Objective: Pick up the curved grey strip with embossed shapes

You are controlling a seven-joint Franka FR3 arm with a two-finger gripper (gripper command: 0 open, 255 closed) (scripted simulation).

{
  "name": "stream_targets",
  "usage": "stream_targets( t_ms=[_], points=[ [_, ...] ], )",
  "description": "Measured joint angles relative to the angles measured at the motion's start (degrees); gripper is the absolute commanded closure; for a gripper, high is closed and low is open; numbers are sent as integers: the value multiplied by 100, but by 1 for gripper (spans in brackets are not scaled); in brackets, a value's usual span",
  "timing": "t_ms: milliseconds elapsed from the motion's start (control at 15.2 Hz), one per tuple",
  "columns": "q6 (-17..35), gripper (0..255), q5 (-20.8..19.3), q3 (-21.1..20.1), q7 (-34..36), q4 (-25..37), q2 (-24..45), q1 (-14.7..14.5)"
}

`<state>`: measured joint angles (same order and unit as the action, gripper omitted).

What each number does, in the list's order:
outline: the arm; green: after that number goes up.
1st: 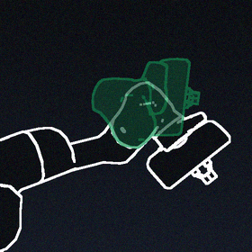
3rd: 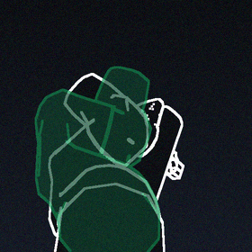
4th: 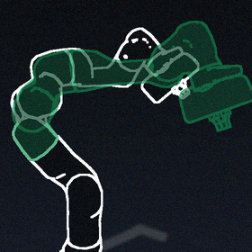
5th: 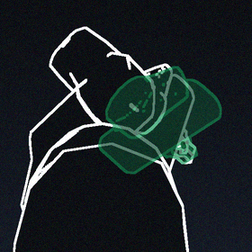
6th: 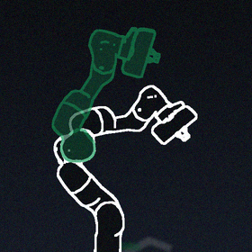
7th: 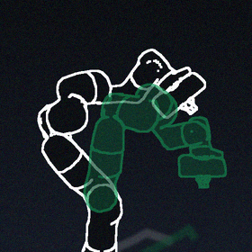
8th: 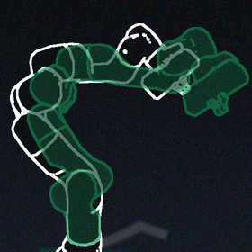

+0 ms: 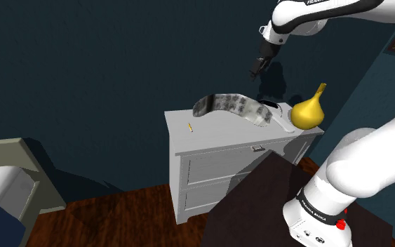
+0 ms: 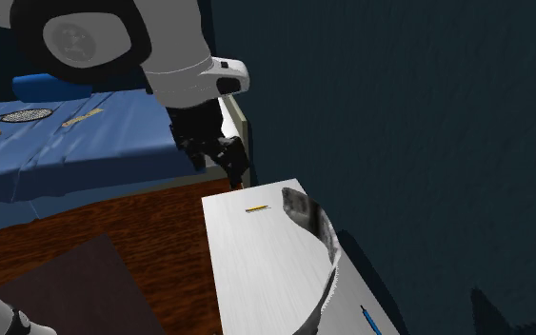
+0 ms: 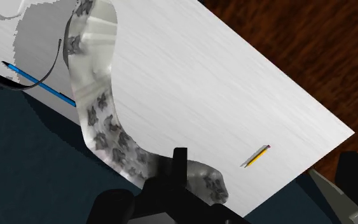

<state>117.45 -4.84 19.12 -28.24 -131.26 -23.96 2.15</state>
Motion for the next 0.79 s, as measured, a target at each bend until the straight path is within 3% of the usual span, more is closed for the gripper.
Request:
stream_targets(
  t_ms=[330,792],
  points=[
    [437,0,416,577,-902,416,1017,-76],
    [754,0,1552,1097,-2382,1369,2761,13]
  ],
)
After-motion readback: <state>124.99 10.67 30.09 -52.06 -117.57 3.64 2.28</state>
